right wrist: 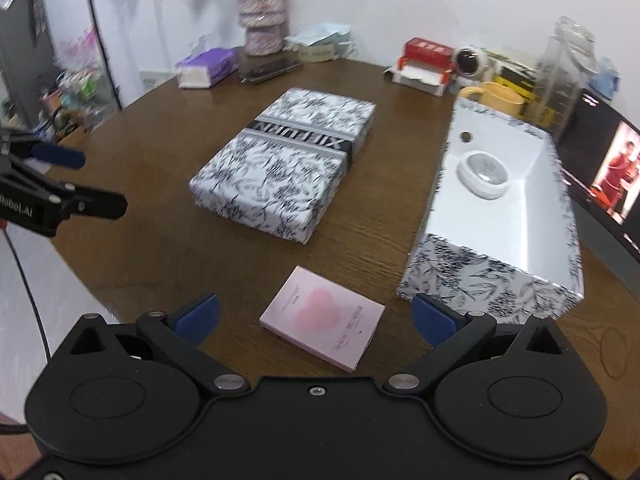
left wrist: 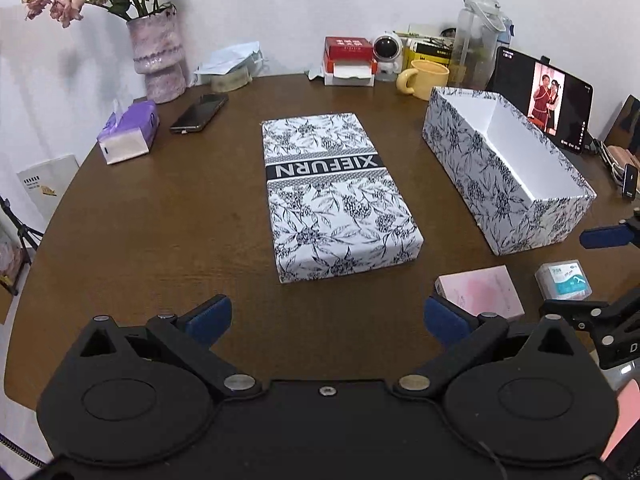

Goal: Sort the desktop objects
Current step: 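Withdraw the left tool and move the right tool toward the pink card, then close the right gripper on the pink GOGO TALES palette card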

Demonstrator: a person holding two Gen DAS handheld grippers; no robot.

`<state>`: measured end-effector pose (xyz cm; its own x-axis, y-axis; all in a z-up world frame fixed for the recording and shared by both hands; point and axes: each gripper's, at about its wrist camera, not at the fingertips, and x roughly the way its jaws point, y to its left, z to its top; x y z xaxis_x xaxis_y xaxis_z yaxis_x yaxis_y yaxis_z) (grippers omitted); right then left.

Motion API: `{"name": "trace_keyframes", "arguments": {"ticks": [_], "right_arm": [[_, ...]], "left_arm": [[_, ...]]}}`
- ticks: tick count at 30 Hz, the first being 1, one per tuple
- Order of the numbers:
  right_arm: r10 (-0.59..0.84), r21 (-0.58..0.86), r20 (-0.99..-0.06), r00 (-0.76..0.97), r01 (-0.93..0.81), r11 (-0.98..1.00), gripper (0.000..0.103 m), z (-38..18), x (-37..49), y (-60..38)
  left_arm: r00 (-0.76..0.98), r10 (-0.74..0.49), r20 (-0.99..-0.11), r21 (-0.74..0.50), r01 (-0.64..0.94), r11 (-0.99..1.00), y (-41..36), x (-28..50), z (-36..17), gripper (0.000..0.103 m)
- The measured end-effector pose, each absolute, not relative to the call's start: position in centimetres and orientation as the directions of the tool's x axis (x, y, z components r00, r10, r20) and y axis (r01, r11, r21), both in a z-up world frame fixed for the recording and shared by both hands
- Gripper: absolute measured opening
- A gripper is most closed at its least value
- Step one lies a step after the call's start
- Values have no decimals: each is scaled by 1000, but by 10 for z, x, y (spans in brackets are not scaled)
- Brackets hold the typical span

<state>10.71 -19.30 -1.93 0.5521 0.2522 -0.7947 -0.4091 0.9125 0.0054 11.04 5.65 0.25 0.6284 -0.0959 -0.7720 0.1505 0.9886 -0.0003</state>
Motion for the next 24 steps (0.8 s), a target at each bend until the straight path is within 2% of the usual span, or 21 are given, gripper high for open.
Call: {"name": "trace_keyframes", "arguments": {"ticks": [7, 14, 24], "right_arm": [[301, -27, -827, 475, -568, 823, 103, -37, 120, -180], [284, -127, -889, 359, -790, 600, 103, -67, 144, -160], [238, -58, -959, 155, -927, 371, 97, -106, 183, -148]], "left_arm": [[611, -76, -788, 0, 124, 992, 56, 114, -5, 103], [572, -81, -816, -4, 135, 991, 48, 119, -14, 103], [512, -85, -855, -8, 151, 989, 30, 134, -27, 103]]}}
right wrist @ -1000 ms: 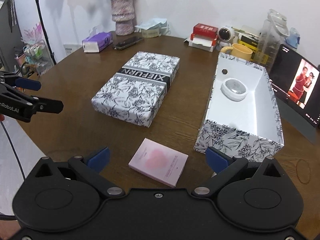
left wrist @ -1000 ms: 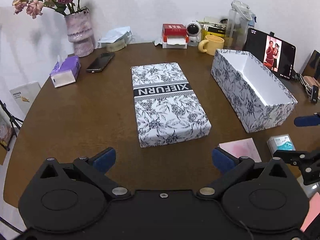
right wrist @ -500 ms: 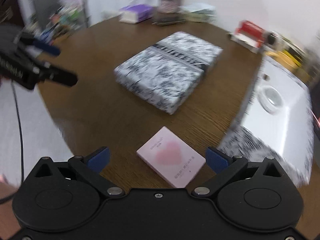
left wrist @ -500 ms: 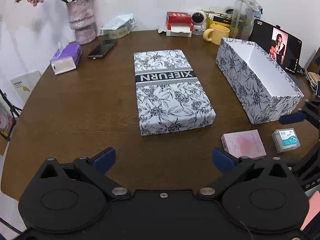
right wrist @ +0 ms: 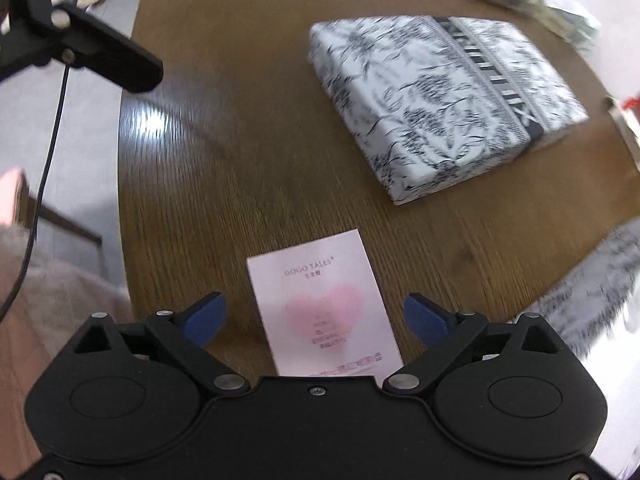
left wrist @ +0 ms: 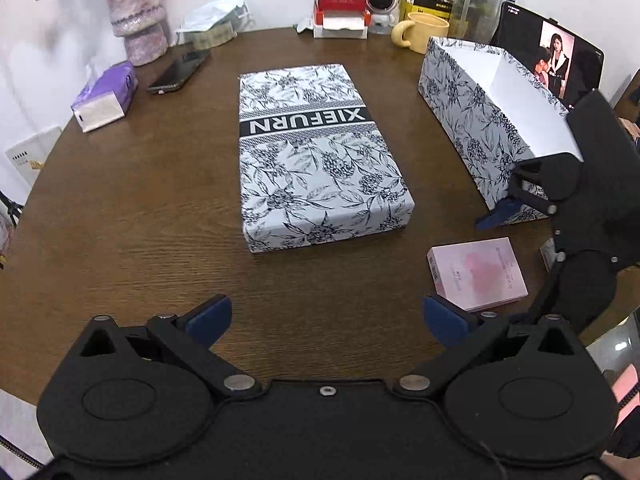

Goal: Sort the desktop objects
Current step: 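Close the right gripper on the pink GOGO TALES palette card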

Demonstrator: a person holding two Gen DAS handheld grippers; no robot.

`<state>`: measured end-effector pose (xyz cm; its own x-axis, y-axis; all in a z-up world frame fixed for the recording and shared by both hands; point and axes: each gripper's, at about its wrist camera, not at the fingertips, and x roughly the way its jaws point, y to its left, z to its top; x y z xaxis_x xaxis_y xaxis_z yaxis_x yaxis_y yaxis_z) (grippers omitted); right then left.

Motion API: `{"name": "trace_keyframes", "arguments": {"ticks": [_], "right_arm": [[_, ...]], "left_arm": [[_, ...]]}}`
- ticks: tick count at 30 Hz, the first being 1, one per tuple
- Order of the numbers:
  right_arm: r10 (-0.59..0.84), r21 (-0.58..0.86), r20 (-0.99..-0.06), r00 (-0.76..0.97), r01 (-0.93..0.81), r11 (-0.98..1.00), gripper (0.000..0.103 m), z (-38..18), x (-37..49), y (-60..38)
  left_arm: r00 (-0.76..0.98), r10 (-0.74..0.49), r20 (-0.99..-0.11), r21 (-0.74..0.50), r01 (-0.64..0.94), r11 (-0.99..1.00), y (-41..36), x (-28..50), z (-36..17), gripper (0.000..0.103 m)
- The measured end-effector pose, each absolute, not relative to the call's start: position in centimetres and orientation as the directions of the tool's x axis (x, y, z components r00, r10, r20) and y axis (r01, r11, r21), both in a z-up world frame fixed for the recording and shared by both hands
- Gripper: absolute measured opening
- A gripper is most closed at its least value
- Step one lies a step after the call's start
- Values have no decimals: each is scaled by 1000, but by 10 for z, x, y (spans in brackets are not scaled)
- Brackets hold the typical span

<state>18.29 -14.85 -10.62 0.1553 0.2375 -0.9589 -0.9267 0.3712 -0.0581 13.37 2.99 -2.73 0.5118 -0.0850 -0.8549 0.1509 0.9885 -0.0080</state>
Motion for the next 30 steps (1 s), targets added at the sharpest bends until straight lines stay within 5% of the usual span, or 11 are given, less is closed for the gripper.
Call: {"name": "trace_keyframes", "arguments": {"ticks": [16, 21, 30], "right_arm": [[191, 12, -981, 36, -969, 245, 85, -117, 197, -153], [190, 12, -981, 28, -978, 208, 70, -113, 195, -156], [199, 11, -980, 25, -984, 178, 69, -106, 192, -161]], "left_arm": [[385, -143, -912, -55, 229, 972, 11, 145, -41, 103], [373, -160, -914, -65, 253, 965, 9, 146, -41, 103], [334, -185, -924, -68, 331, 941, 8, 146, -24, 103]]}}
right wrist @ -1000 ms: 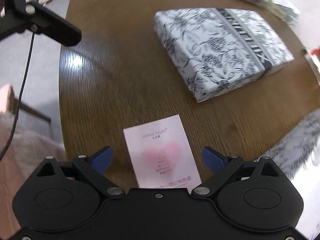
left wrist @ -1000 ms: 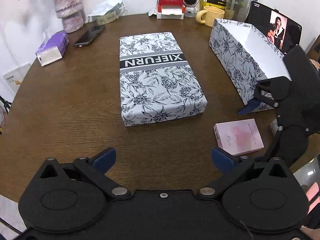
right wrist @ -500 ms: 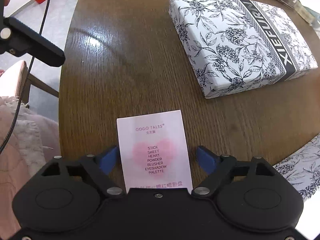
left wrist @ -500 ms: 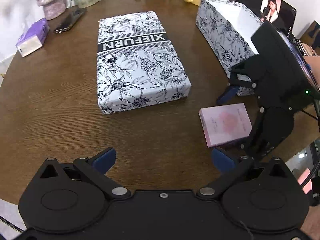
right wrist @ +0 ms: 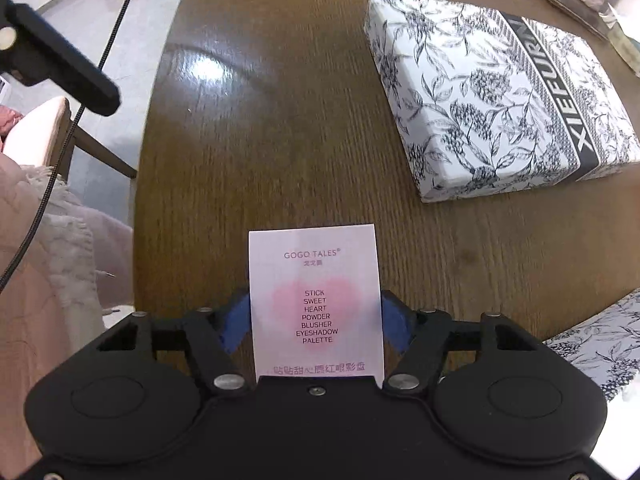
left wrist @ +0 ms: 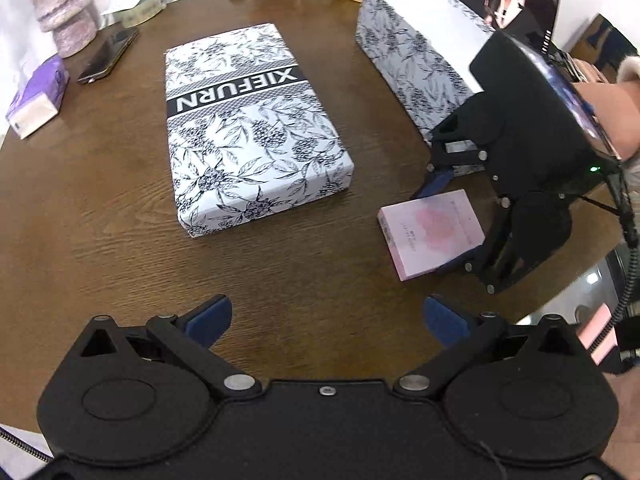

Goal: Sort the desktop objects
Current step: 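Close the right gripper on the pink GOGO TALES palette card, then carry the pink card with the right gripper over the open box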

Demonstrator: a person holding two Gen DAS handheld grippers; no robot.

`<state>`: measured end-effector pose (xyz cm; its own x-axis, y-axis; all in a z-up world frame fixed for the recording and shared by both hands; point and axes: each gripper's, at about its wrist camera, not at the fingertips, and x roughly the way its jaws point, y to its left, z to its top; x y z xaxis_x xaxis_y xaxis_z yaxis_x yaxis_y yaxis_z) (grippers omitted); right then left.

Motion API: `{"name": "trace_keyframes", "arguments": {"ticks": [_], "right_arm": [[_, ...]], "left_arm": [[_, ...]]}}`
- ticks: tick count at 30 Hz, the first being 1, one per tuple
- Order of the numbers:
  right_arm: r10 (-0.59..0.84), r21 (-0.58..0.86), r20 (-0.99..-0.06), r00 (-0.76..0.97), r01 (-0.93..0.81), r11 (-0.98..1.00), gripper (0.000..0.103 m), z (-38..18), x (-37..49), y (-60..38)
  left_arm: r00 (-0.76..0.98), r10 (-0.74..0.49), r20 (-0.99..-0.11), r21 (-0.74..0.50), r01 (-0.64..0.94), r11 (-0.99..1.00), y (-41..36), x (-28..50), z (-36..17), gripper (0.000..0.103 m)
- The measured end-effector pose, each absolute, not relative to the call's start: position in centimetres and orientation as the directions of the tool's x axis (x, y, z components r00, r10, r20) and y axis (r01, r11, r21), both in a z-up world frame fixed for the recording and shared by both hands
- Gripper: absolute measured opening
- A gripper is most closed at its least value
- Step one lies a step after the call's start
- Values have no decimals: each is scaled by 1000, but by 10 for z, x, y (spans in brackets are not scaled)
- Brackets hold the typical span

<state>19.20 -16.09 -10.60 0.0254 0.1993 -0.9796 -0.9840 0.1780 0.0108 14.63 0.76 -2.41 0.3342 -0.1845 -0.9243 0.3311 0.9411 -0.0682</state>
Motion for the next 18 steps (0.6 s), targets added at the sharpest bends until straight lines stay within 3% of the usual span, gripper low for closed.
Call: {"name": "trace_keyframes", "arguments": {"ticks": [11, 18], "right_arm": [[384, -16, -917, 105, -973, 229, 70, -12, 214, -149], [411, -104, -887, 212, -957, 270, 70, 45, 242, -183]], "left_arm": [[399, -218, -891, -5, 470, 883, -5, 162, 52, 103], [412, -258, -874, -8, 520, 854, -31, 197, 82, 103]]}}
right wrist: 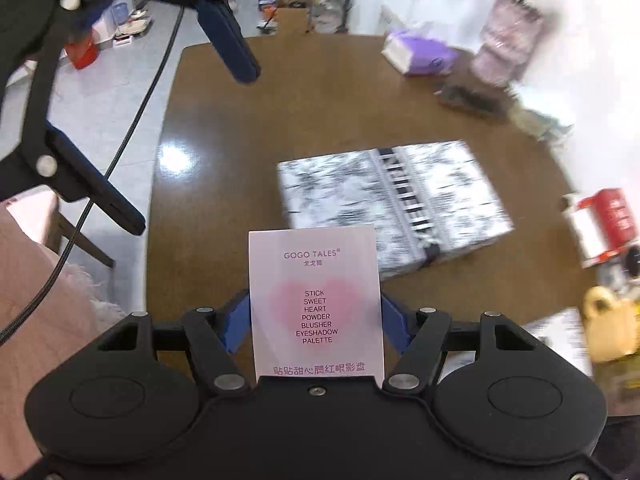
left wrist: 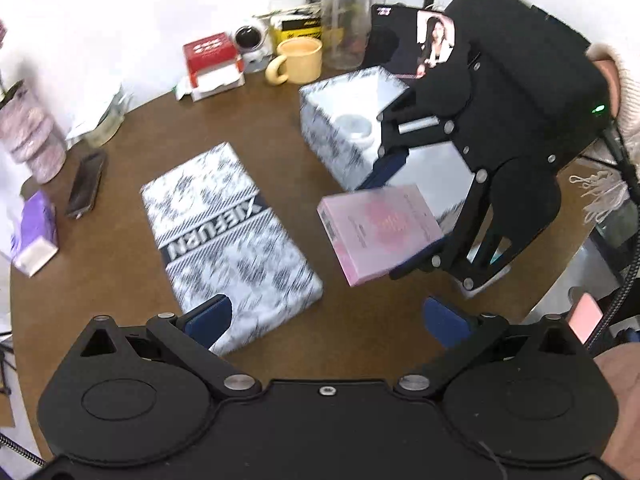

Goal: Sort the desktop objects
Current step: 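Carry the pink card with the right gripper over the open box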

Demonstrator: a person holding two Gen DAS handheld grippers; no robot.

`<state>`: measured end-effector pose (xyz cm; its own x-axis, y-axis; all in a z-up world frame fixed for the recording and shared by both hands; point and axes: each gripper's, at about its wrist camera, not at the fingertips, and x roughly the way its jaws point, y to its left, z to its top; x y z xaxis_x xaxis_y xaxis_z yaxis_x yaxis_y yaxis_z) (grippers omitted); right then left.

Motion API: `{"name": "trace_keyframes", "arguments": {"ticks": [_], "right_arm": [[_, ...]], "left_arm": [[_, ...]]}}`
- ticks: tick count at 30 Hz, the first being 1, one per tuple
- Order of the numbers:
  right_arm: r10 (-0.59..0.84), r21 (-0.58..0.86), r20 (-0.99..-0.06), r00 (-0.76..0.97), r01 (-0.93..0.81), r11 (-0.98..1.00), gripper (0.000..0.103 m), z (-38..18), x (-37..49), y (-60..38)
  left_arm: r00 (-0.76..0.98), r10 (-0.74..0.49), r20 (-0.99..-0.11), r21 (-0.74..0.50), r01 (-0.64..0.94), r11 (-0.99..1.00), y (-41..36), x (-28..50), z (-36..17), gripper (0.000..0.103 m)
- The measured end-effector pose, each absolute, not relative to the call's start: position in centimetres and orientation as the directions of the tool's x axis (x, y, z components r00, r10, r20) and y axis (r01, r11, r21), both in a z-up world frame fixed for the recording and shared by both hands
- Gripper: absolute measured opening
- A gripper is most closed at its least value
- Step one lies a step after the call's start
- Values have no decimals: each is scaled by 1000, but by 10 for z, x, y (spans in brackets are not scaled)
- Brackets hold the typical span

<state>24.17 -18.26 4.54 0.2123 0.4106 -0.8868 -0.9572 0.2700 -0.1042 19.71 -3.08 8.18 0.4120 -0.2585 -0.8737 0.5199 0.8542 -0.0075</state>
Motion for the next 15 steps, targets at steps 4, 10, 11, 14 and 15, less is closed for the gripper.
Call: {"name": "trace_keyframes", "arguments": {"ticks": [4, 10, 11, 14, 15], "right_arm": [[376, -154, -888, 265, -941, 300, 70, 62, 261, -213], [325, -183, -896, 302, -919, 349, 70, 66, 302, -260], [318, -184, -899, 301, -918, 351, 70, 63, 310, -265], [302, -173, -909, 286, -920, 351, 70, 52, 331, -281], [298, -165, -914, 277, -922, 349, 70, 47, 337, -286]], "left_arm": [[394, -310, -865, -38, 566, 824, -53, 220, 88, 103], [367, -355, -860, -51, 630, 775, -94, 249, 79, 103], [363, -358, -860, -56, 632, 773, -100, 254, 76, 103], [345, -369, -863, -79, 629, 773, -116, 272, 66, 103], [338, -372, -864, -87, 627, 774, -120, 278, 63, 103]]}}
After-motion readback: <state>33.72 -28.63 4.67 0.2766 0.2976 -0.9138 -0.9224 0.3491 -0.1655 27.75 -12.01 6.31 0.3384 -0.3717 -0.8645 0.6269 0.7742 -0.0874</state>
